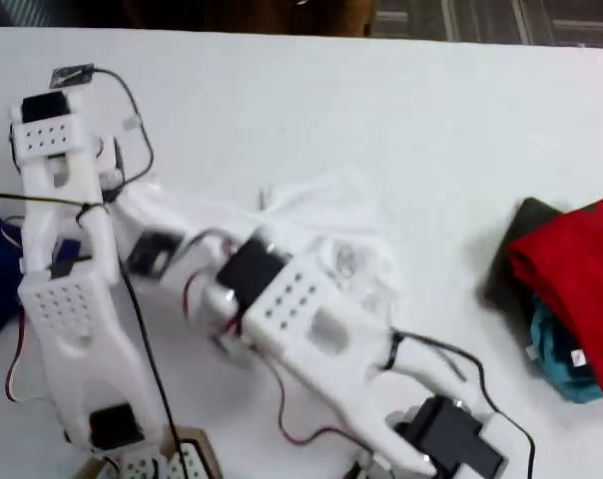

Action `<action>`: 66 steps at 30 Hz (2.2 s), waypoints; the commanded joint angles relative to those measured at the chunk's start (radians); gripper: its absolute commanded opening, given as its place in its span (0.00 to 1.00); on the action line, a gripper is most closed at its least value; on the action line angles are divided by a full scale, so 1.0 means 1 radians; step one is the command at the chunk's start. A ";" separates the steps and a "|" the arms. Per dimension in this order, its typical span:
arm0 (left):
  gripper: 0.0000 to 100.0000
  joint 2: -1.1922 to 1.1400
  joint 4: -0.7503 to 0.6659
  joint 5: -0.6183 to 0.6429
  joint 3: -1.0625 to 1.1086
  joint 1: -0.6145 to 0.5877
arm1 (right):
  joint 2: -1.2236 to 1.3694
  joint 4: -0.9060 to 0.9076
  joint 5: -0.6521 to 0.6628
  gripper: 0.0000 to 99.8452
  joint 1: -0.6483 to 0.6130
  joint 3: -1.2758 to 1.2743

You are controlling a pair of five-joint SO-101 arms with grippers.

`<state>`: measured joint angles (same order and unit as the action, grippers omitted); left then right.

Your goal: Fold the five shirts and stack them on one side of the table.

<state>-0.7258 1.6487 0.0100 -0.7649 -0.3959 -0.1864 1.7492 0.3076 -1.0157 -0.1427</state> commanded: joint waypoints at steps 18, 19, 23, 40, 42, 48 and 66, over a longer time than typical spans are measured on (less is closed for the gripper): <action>0.02 0.011 -0.040 -0.009 -0.047 -0.014 | -0.228 0.022 0.081 0.36 -0.045 -0.084; 0.02 0.011 -0.040 -0.009 -0.045 -0.012 | -0.252 0.022 0.081 0.36 -0.019 -0.084; 0.02 0.005 -0.037 -0.011 -0.036 -0.012 | -0.291 0.016 0.141 0.36 0.242 -0.075; 0.02 -0.281 0.060 0.029 -0.094 0.002 | 0.615 -0.150 -0.035 0.36 0.834 0.842; 0.02 -0.282 0.061 0.028 -0.093 0.005 | 0.745 -0.134 -0.069 0.36 0.826 0.961; 0.02 -0.290 0.074 0.026 -0.101 0.009 | 1.079 -0.013 -0.184 0.36 0.796 1.281; 0.02 -0.290 0.060 0.023 -0.113 0.009 | 1.221 0.022 -0.341 0.36 0.723 1.005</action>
<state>-1.0142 1.7116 0.0315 -0.8661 -0.3959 1.0487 1.7461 -0.0269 -0.2793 0.9605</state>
